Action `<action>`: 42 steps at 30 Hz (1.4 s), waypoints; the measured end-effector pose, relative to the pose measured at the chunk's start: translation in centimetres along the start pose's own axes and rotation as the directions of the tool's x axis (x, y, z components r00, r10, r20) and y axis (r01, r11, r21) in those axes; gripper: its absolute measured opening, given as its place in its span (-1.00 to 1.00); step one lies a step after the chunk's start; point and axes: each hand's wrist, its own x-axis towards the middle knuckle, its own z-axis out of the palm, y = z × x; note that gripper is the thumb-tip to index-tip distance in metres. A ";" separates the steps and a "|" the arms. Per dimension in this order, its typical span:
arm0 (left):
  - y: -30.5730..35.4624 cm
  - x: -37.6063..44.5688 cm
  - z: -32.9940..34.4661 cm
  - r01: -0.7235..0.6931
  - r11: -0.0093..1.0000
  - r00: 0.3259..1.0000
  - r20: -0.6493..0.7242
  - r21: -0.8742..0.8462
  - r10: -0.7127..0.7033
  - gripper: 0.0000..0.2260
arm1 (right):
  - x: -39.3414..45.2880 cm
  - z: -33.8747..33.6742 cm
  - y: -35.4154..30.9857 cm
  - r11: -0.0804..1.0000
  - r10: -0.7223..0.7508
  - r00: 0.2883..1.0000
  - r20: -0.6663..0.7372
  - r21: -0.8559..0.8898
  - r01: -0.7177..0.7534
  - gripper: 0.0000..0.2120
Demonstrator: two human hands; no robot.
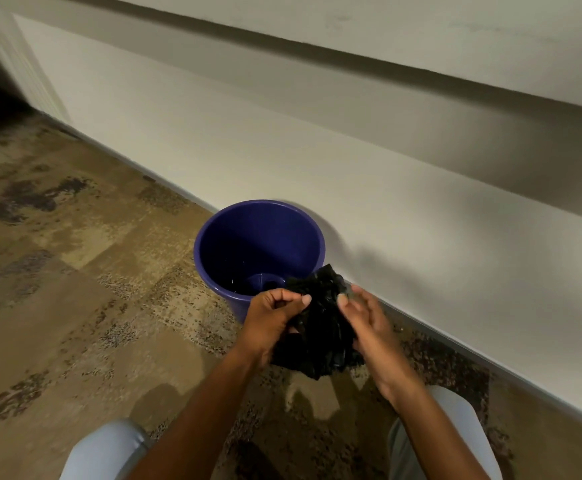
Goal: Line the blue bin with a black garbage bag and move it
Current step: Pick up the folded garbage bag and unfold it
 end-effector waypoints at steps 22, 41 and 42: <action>1.1 0.0 -7.0 -0.087 0.916 0.995 -0.015 0.393 0.100 -0.92 | 1.5 -4.6 -1.0 0.901 -0.299 0.925 -0.232 -0.387 0.194 -0.82; 3.4 1.1 -8.8 -0.005 0.813 0.927 -0.307 -0.583 -0.214 -0.79 | 1.0 -11.4 -1.0 0.892 -0.317 0.832 -0.455 -0.441 0.099 -0.83; 3.5 1.1 -8.8 0.010 0.801 0.944 -0.260 -0.598 -0.205 -0.77 | 1.0 -11.3 -1.0 0.885 -0.319 0.841 -0.437 -0.456 0.098 -0.84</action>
